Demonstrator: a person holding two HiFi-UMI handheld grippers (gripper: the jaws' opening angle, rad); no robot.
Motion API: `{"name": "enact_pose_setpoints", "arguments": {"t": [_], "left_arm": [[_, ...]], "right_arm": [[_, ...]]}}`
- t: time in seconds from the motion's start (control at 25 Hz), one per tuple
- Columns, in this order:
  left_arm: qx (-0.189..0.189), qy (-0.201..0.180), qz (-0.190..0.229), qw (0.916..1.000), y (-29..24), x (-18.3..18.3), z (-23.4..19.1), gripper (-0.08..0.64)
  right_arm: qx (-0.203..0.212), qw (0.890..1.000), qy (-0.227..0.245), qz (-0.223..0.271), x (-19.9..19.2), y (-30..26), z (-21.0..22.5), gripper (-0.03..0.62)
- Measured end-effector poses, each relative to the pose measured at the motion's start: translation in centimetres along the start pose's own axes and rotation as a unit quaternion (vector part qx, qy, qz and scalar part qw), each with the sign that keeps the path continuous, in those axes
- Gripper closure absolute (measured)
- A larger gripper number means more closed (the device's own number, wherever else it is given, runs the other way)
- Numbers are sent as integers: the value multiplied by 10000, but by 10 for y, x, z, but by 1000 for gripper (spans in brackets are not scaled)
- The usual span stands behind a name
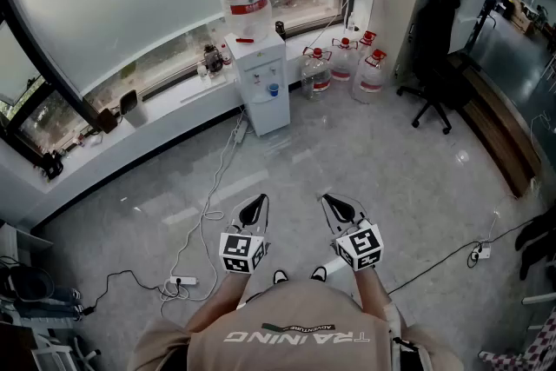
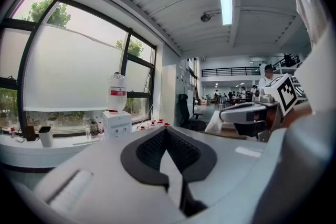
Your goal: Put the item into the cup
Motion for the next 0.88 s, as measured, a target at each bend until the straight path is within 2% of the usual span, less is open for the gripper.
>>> {"name": "enact_pose_setpoints", "arguments": {"t": [0.16,0.52,0.88], "left_arm": [[0,27,-1,10000,-5,0,0,552],[105,136,-76,9998,5,-11,-7,552],[96,127,-90,9998,3,-5,-33,552]], "right_arm": [[-98,9997,-198,113,4,-2,5,581],[1,10000,-21,-41,-4,-8,2,581],[28,9999,-135,-30,0,-36,2,581]]}}
Point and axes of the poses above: the fingertips, and each gripper's own axes: y backward along the fingers, z to its right, x out of its top, the point moved 4 cm from there along y, backward along the fingers, and after that the axes turned 10 degrees about z, right-handed, at the moved point
